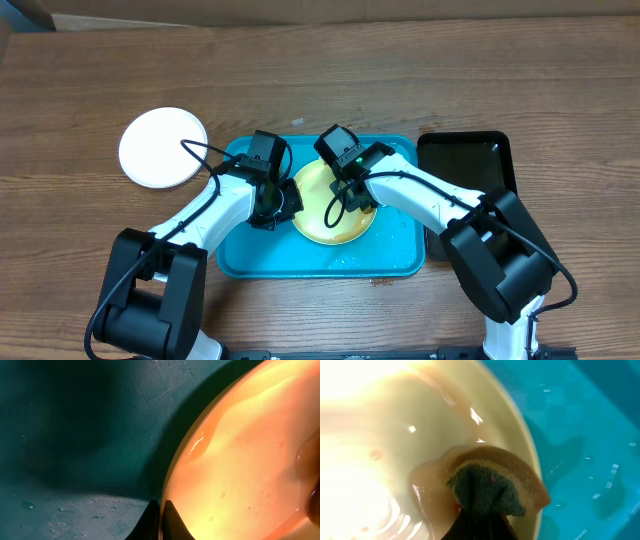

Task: Clean dirty plates on tray and stack at the side
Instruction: 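Scrub the yellow plate surface with the sponge in the right gripper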

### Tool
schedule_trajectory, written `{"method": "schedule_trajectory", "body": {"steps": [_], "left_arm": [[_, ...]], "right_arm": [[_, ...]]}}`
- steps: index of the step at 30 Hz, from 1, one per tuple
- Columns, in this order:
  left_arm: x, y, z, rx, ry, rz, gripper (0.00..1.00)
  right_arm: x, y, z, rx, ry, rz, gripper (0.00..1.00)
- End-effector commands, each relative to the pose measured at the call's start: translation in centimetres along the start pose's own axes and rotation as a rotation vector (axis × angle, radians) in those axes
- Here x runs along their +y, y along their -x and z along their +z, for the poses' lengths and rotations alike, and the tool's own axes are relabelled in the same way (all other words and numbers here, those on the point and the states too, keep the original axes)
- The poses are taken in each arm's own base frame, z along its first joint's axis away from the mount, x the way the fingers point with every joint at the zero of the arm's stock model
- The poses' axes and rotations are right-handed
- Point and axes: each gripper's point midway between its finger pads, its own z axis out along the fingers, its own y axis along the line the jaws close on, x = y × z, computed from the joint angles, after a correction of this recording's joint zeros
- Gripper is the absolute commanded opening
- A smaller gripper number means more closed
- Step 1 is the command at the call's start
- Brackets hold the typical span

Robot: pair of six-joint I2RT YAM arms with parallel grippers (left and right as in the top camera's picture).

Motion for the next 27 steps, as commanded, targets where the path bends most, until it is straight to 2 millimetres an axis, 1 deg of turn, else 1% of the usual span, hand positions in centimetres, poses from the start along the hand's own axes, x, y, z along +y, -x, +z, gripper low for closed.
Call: {"method": "schedule_trajectory", "body": {"steps": [1, 5, 8, 13, 17, 19, 21, 23, 27], "left_arm": [[0.0, -0.2, 0.4, 0.009, 0.003, -0.001, 0.04], [0.0, -0.2, 0.4, 0.008, 0.003, -0.001, 0.04], [0.0, -0.2, 0.4, 0.009, 0.003, -0.001, 0.04], [0.0, -0.3, 0.4, 0.009, 0.003, -0.001, 0.04], [0.0, -0.3, 0.4, 0.011, 0.005, -0.001, 0.04], [0.0, -0.3, 0.4, 0.012, 0.006, 0.000, 0.04], [0.0, -0.3, 0.4, 0.012, 0.006, 0.005, 0.04], [0.0, -0.3, 0.4, 0.013, 0.006, 0.006, 0.04], [0.1, -0.4, 0.4, 0.013, 0.007, 0.006, 0.05]], "right_arm": [[4.6, -2.9, 1.6, 0.098, 0.223, -0.117, 0.04], [5.2, -2.4, 0.7, 0.096, 0.267, -0.128, 0.04], [5.7, -1.5, -0.5, 0.088, 0.307, -0.130, 0.04], [6.8, 1.3, -3.6, 0.038, 0.393, -0.125, 0.04], [6.2, 3.3, -6.1, 0.006, 0.389, -0.122, 0.04], [5.0, 4.0, -7.1, 0.002, 0.360, -0.110, 0.04], [3.4, 4.1, -7.8, 0.015, 0.322, -0.090, 0.04], [1.6, 3.7, -8.4, 0.041, 0.301, -0.059, 0.04], [-2.3, 2.0, -8.8, 0.107, 0.292, 0.034, 0.04]]}}
